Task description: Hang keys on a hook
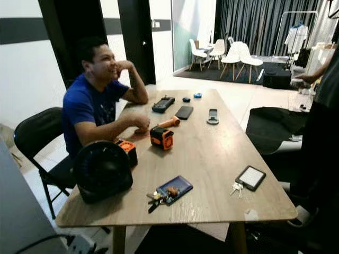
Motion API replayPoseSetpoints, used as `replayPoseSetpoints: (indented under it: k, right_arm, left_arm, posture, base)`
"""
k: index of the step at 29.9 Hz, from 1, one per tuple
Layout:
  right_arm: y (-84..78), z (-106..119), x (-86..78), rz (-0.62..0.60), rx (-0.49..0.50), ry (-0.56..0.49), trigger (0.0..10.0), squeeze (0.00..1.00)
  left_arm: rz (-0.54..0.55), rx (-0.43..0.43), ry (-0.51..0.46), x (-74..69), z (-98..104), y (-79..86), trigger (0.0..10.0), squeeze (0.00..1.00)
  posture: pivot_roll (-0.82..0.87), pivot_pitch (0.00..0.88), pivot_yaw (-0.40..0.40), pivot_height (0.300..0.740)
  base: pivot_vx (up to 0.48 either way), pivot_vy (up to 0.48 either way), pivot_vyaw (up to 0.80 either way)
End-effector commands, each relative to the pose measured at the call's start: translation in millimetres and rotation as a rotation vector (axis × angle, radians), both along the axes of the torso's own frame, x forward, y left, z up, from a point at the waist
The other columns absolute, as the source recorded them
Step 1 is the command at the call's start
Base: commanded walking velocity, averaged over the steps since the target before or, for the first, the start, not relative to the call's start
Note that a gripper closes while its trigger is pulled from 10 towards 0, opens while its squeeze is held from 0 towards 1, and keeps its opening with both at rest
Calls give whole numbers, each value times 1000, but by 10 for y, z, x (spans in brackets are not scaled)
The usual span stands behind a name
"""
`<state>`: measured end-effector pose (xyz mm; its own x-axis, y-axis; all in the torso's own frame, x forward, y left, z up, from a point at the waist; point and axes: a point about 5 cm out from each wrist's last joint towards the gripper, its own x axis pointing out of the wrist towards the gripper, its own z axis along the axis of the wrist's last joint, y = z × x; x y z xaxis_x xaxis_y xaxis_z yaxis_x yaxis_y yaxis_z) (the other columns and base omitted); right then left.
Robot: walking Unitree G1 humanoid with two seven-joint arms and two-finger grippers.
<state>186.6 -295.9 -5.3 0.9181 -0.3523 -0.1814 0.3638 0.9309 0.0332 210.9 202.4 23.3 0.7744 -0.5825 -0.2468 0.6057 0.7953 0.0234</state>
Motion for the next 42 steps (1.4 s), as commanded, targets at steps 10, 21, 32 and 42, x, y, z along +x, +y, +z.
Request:
replayPoseSetpoints:
  k: [10, 21, 32, 42]
  right_arm:
    - [283, 298, 255, 200, -4, -186, 10000, 0]
    - [427, 559, 391, 287, 24, -299, 10000, 0]
    - [541, 853, 560, 347, 51, -400, 10000, 0]
    - [393, 1052, 789, 223, 54, -387, 10000, 0]
  left_arm:
    - [-201, -51, 39, -92, 200, -44, 10000, 0]
    - [-244, -110, 45, -115, 375, -57, 10000, 0]
    - [-283, -132, 12, -48, 534, -155, 10000, 0]
    - [-335, -211, -92, 124, 880, -449, 10000, 0]
  posture:
    - [54, 25, 35, 740]
    - [53, 33, 33, 740]
    - [51, 32, 30, 740]
    - [48, 33, 30, 740]
  base:
    - [0, 0, 0]
    - [0, 0, 0]
    - [0, 0, 0]
    - [0, 0, 0]
